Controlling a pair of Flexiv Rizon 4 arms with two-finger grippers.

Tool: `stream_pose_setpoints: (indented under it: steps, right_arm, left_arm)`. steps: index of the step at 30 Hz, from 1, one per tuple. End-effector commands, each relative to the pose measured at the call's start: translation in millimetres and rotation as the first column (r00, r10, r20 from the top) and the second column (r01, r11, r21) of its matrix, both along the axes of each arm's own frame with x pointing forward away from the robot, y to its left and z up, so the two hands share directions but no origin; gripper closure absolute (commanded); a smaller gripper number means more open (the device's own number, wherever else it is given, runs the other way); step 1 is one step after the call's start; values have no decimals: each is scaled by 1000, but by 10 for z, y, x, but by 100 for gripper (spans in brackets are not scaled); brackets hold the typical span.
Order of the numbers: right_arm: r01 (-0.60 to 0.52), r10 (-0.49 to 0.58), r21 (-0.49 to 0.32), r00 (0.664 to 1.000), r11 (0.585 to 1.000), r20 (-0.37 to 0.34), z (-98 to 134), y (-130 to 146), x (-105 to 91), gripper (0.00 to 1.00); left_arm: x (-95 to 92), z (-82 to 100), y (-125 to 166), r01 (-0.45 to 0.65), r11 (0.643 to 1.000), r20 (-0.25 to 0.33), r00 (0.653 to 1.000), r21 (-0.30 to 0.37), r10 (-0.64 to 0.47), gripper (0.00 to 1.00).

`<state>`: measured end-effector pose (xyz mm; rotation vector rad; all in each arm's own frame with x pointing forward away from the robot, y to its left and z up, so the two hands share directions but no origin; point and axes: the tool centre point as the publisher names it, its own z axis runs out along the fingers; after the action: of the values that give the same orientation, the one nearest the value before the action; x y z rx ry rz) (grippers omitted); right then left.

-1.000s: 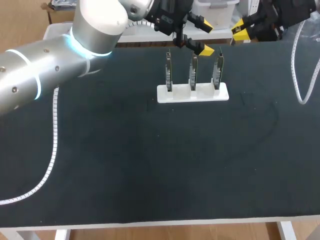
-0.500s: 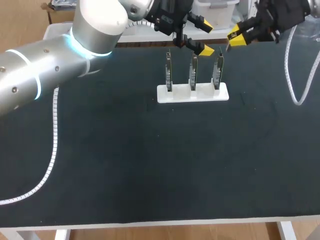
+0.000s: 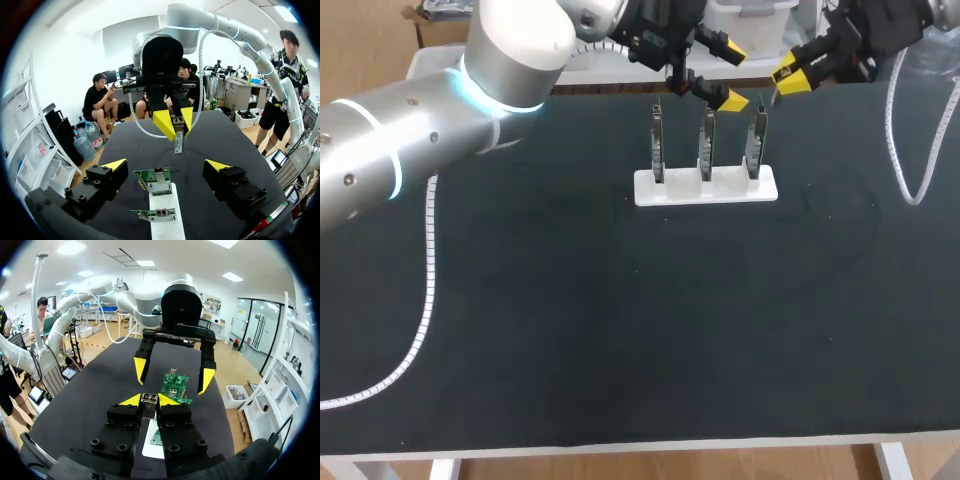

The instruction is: Pick up the optical module with the left hand, and insert it into the network port with the right hand.

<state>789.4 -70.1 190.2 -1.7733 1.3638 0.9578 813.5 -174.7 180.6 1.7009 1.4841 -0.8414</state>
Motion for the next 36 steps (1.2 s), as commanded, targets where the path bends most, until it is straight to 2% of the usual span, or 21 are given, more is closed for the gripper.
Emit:
stream_pose_setpoints:
  steps: [1,36]
  right_arm:
    - [-31,31,-5,999,1000,-18,-6,7,75,100]
    - [-33,31,-31,998,999,-59,-161,34,103,100]
  left_arm:
    - [1,7,-4,0,1000,0,1000,4,0,0]
    - [1,7,-4,0,1000,0,1000,4,0,0]
